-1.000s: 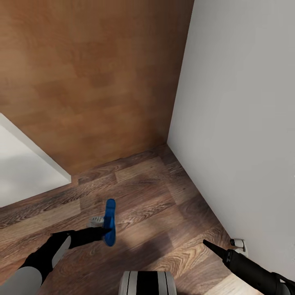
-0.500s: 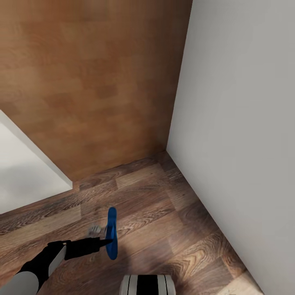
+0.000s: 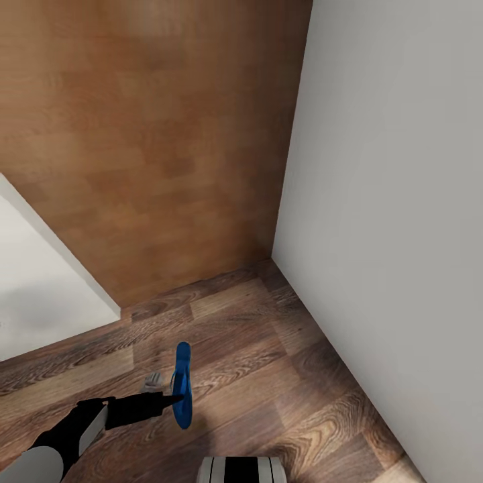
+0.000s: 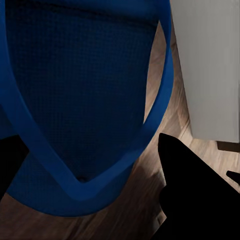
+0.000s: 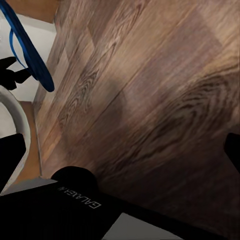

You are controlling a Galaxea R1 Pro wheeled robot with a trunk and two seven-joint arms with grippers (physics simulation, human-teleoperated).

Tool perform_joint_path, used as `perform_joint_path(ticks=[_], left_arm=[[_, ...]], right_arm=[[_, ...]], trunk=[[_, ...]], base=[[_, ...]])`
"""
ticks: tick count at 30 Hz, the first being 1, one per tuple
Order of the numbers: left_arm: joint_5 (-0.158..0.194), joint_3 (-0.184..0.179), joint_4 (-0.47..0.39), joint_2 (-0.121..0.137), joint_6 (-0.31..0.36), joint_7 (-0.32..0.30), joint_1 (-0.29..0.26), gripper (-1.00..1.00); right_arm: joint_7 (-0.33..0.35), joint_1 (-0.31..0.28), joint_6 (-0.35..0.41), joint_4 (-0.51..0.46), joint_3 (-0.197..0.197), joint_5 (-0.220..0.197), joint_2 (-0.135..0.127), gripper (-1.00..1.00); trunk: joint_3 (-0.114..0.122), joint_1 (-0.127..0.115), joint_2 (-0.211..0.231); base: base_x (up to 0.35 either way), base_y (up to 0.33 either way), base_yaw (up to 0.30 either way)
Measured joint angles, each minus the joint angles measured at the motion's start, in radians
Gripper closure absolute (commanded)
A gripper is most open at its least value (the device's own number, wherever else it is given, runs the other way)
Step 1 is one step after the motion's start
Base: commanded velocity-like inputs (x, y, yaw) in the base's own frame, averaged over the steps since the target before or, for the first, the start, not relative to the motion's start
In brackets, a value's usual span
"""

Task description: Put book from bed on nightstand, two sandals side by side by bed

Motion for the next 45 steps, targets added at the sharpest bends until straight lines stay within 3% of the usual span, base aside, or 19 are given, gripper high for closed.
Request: perform_joint_path(ticks=[15,19,21,22,25,27,31,37,45], left_arm=[[0.001,-0.002,0.002,-0.001,-0.002,0.002,0.000,1.00],[-0.001,-0.003,0.017,-0.008,-0.002,0.002,0.000,1.00],[-0.002,-0.003,0.046,-0.019,-0.049,0.003,0.000,1.00],[-0.001,-0.002,0.049,-0.021,-0.063,0.003,0.000,1.00],[-0.001,-0.003,0.054,-0.023,-0.085,0.003,0.000,1.00],[-0.001,-0.003,0.058,-0.023,-0.090,0.004,0.000,1.00],[-0.005,-0.006,0.135,-0.024,-0.115,0.011,0.000,1.00],[-0.005,-0.005,0.237,-0.043,-0.244,0.015,0.000,1.00],[-0.005,-0.002,0.260,-0.045,-0.269,0.014,0.000,1.00]], right_arm=[[0.001,0.000,-0.001,0.001,0.000,-0.001,-0.001,-1.00],[0.002,0.000,0.004,-0.002,-0.001,-0.003,-0.022,-1.00],[0.002,0.000,0.013,-0.003,0.001,-0.005,-0.063,-1.00],[0.001,0.000,0.015,-0.005,0.001,-0.005,-0.071,-1.00],[0.000,0.000,0.045,-0.010,0.001,-0.006,-0.079,-1.00],[-0.003,-0.001,0.113,-0.012,0.001,-0.004,-0.082,-1.00],[-0.009,-0.001,0.188,-0.011,0.000,-0.002,-0.085,-1.00],[-0.006,-0.001,0.138,-0.001,0.001,0.000,-0.084,-1.00],[-0.003,-0.001,0.099,0.002,0.001,0.000,-0.084,-1.00]], trunk=[[0.058,-0.007,0.004],[0.073,-0.009,0.004],[0.081,-0.009,0.005],[0.085,-0.010,0.005],[0.097,-0.011,0.006],[0.104,-0.012,0.006],[0.120,-0.014,0.007],[0.143,-0.017,0.009],[0.174,-0.020,0.011]], base=[[0.000,0.000,0.000],[0.000,0.000,0.000],[0.000,0.000,0.000],[0.000,0.000,0.000],[0.000,0.000,0.000],[0.000,0.000,0.000],[0.000,0.000,0.000],[0.000,0.000,0.000],[0.000,0.000,0.000]])
